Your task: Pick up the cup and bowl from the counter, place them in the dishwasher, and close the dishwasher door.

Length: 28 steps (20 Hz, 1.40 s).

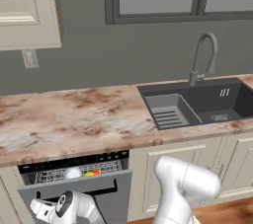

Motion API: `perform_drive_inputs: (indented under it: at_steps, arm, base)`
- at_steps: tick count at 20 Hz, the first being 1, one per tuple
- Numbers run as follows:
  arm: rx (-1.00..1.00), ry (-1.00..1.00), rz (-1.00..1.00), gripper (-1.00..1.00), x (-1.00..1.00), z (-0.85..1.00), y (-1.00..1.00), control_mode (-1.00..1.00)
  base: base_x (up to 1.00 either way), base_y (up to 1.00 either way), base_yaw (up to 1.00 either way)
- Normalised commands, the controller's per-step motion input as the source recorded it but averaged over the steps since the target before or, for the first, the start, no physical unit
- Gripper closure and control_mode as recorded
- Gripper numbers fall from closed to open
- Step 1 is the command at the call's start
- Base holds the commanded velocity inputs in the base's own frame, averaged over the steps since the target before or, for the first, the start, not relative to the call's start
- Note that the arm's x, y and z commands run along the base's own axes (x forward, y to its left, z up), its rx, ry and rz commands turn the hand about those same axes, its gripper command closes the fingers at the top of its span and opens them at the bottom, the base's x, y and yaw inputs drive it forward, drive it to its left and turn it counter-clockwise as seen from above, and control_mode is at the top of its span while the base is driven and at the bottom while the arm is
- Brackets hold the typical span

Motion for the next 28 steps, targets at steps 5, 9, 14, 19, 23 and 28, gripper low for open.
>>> perform_drive_inputs:
  at_steps: [5, 9, 14, 19, 23, 28]
  arm:
    - [0.04, -0.25, 0.0, -1.0, 0.97, -0.46, -0.64, -1.0]
    - [0.06, -0.26, 0.0, -1.0, 0.94, -0.43, -0.63, -1.0]
    - [0.06, -0.27, 0.0, -1.0, 0.94, -0.4, -0.66, -1.0]
    - [0.06, -0.26, 0.0, -1.0, 0.97, -0.42, -0.67, -1.0]
    - [0.07, -0.25, 0.0, -1.0, 0.98, -0.39, -0.7, -1.0]
    - [0.09, -0.06, 0.0, -1.0, 1.0, -0.48, -0.71, -1.0]
  base:
    - [0.0, 0.0, 0.0]
    - [0.0, 0.0, 0.0]
    - [0.0, 0.0, 0.0]
    - [0.0, 0.0, 0.0]
    - [0.0, 0.0, 0.0]
    - [0.0, 0.0, 0.0]
